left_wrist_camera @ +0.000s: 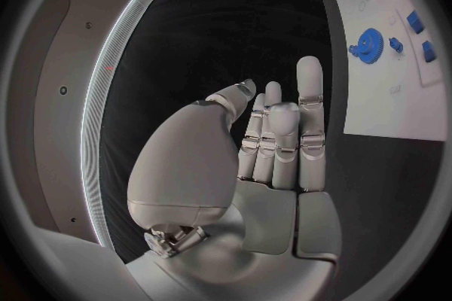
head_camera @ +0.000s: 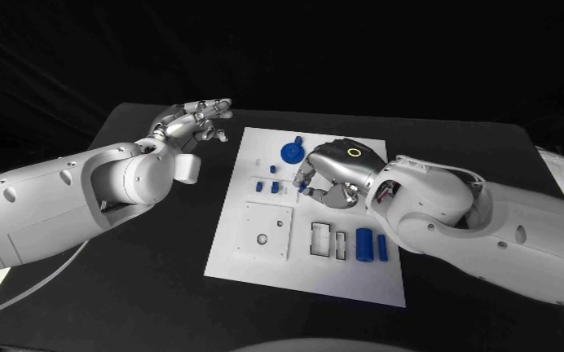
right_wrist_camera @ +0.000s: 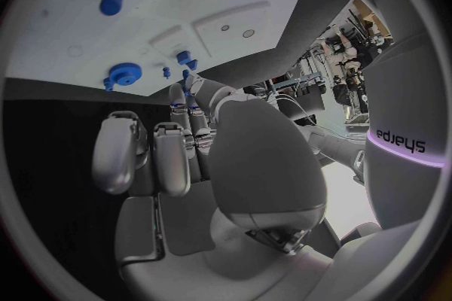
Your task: Assemble the parts on the task board
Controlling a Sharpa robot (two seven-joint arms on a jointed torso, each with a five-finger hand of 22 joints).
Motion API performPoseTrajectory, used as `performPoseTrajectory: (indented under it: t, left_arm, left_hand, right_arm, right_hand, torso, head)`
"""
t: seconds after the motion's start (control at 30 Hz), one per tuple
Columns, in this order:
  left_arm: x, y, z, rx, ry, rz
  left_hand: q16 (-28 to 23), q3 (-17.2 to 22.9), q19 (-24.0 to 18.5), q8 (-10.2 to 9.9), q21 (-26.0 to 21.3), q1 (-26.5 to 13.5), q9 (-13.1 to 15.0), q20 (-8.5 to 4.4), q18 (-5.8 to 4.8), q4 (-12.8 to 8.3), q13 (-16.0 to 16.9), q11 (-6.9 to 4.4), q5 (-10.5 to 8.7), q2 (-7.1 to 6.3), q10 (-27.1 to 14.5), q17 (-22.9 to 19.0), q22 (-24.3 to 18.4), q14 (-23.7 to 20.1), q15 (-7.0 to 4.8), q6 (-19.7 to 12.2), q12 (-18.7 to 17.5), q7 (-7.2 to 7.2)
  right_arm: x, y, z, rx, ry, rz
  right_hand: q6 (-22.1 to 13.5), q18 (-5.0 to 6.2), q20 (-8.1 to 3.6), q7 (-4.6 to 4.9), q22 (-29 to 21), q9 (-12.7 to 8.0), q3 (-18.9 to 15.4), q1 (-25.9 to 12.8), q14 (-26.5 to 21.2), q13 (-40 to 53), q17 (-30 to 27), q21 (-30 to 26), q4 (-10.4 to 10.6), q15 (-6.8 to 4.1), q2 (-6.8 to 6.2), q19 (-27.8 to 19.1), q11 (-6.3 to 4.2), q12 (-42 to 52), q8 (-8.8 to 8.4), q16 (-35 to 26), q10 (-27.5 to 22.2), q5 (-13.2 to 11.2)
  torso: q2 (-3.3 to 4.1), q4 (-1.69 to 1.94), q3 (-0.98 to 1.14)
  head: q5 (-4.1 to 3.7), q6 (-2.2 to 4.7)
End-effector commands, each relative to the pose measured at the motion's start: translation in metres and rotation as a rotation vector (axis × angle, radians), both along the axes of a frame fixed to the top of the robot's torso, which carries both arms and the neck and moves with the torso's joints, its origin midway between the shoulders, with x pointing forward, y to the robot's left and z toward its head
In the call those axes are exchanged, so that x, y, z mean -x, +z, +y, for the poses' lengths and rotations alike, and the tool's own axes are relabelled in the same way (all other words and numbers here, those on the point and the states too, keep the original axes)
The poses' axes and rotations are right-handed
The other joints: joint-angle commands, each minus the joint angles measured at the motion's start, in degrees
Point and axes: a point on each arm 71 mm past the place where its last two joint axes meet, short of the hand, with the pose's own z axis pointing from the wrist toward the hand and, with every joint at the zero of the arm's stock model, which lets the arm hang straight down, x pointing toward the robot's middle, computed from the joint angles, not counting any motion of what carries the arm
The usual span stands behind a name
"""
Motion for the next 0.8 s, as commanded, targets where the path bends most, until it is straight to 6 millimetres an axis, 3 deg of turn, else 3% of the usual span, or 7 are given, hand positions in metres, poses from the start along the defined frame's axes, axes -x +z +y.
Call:
performPoseTrajectory:
  t: [0.03,0.17,0.3,0.4,0.6,0.8]
  left_arm:
    - [0.001,0.001,-0.004,0.004,-0.018,-0.009]
    - [0.001,0.001,-0.005,0.004,-0.019,-0.009]
    - [0.001,0.001,-0.006,0.005,-0.021,-0.009]
    - [0.001,0.001,-0.006,0.005,-0.022,-0.010]
    - [0.002,0.002,-0.006,0.005,-0.023,-0.009]
    - [0.002,0.002,-0.006,0.005,-0.023,-0.010]
  left_hand:
    - [-0.3,-0.1,0.4,0.2,-0.4,0.5,0.0,0.10,0.56,-0.4,0.1,0.04,0.19,0.00,-0.6,-0.1,-0.1,-0.4,-0.02,-0.2,0.3,-0.03]
    - [-0.3,-0.1,0.4,0.2,-0.4,0.5,0.0,0.10,0.56,-0.4,0.1,0.04,0.19,0.00,-0.6,-0.1,-0.1,-0.4,-0.02,-0.2,0.3,-0.03]
    - [-0.3,-0.1,0.4,0.2,-0.4,0.5,0.0,0.10,0.56,-0.4,0.1,0.04,0.19,0.00,-0.6,-0.1,-0.1,-0.4,-0.02,-0.2,0.3,-0.03]
    - [-0.3,-0.1,0.4,0.2,-0.4,0.5,0.0,0.11,0.57,-0.5,0.1,0.04,0.20,-0.01,-0.7,0.0,-0.1,-0.4,-0.02,-0.3,0.4,-0.03]
    - [-0.3,-0.1,0.4,0.2,-0.4,0.6,0.0,0.11,0.57,-0.5,0.2,0.05,0.19,-0.04,-0.8,-0.1,-0.1,-0.4,-0.02,-0.3,0.4,0.00]
    - [-0.3,-0.1,0.4,0.2,-0.4,0.6,0.0,0.11,0.57,-0.5,0.2,0.05,0.19,-0.04,-0.8,-0.1,-0.1,-0.4,-0.02,-0.3,0.4,0.00]
  right_arm:
    - [0.005,-0.012,0.012,-0.002,0.047,0.020]
    - [0.008,-0.024,0.025,-0.003,0.072,0.049]
    - [0.009,-0.033,0.032,0.003,0.084,0.069]
    - [0.010,-0.037,0.035,0.007,0.090,0.077]
    - [0.012,-0.045,0.039,0.012,0.100,0.095]
    - [0.012,-0.050,0.040,0.020,0.099,0.106]
  right_hand:
    - [0.3,0.60,-0.31,0.08,-0.1,0.1,0.4,-0.3,3.4,0.0,1.1,0.2,-0.1,-0.45,0.44,0.2,-0.05,0.1,0.25,0.3,0.4,0.2]
    - [0.3,0.59,-0.31,0.11,-0.1,0.1,0.5,-0.3,3.4,0.0,1.1,0.2,-0.2,-0.44,0.46,0.2,-0.03,0.1,0.24,0.3,0.4,0.3]
    - [0.3,0.60,-0.31,0.12,-0.2,0.1,0.5,-0.3,3.4,0.0,1.1,0.2,-0.2,-0.44,0.49,0.2,-0.02,0.1,0.23,0.3,0.4,0.3]
    - [0.3,0.60,-0.32,0.13,-0.2,0.1,0.6,-0.3,3.4,0.0,1.1,0.2,-0.3,-0.43,0.51,0.2,-0.01,0.1,0.23,0.3,0.4,0.3]
    - [0.3,0.58,-0.32,0.16,-0.1,0.1,0.6,-0.3,3.5,0.0,1.2,0.2,-0.3,-0.43,0.56,0.2,0.00,0.1,0.22,0.3,0.4,0.4]
    - [0.3,0.58,-0.32,0.18,-0.1,0.1,0.7,-0.3,3.5,0.0,1.2,0.2,-0.4,-0.42,0.59,0.2,0.02,0.1,0.20,0.3,0.4,0.4]
  torso:
    - [0.13,0.27,-0.08]
    - [0.10,0.36,-0.10]
    - [0.09,0.51,-0.27]
    - [0.16,0.38,-0.19]
    - [0.09,0.31,-0.11]
    - [0.11,0.33,-0.11]
  head:
    - [1.65,-0.71]
    - [3.09,-1.35]
    - [3.84,-1.71]
    - [4.48,-2.05]
    - [5.12,-2.69]
    - [5.24,-2.88]
